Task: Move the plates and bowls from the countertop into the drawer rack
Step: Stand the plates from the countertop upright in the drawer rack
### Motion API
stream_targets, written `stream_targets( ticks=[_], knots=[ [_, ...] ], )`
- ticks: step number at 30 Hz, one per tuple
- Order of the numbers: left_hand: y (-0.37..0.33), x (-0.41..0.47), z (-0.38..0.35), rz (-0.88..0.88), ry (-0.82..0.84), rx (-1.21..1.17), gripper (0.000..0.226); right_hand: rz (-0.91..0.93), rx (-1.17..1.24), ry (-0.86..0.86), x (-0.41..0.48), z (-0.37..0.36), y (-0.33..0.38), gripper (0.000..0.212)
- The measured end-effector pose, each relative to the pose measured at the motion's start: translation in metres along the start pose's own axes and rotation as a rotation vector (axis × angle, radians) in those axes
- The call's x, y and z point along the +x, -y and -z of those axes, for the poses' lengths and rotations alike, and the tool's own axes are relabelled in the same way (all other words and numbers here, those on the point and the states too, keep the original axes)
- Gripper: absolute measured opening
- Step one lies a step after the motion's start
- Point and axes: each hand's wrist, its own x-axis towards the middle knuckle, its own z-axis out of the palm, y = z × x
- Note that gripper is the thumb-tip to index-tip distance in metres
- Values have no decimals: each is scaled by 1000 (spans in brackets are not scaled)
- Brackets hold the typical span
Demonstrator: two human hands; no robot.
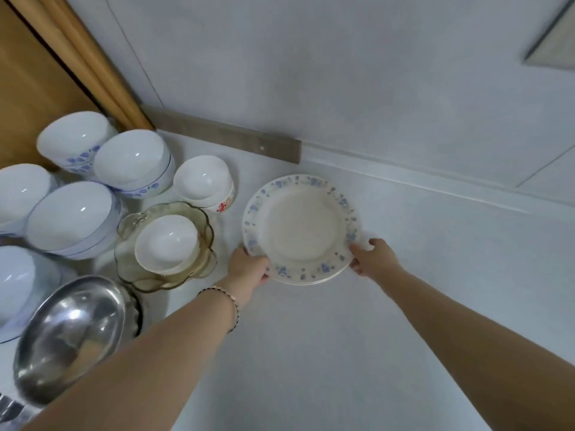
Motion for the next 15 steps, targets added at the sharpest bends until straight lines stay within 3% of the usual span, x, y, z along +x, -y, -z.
stream_targets(
  ticks=[3, 6, 9, 15],
  knots=[
    [1, 19, 2, -10, 15, -53, 46, -22, 153, 39, 18, -9, 9, 51],
    [-1, 20, 4, -6, 58, -74, 37, -14, 225, 61, 18, -9, 12, 47],
    [4, 14, 4, 4, 64, -55, 45, -14, 260, 25, 6, -5, 2, 44],
    [24, -48, 1, 22, 127, -7, 47, -12, 290, 1, -46, 26, -46, 41]
  ],
)
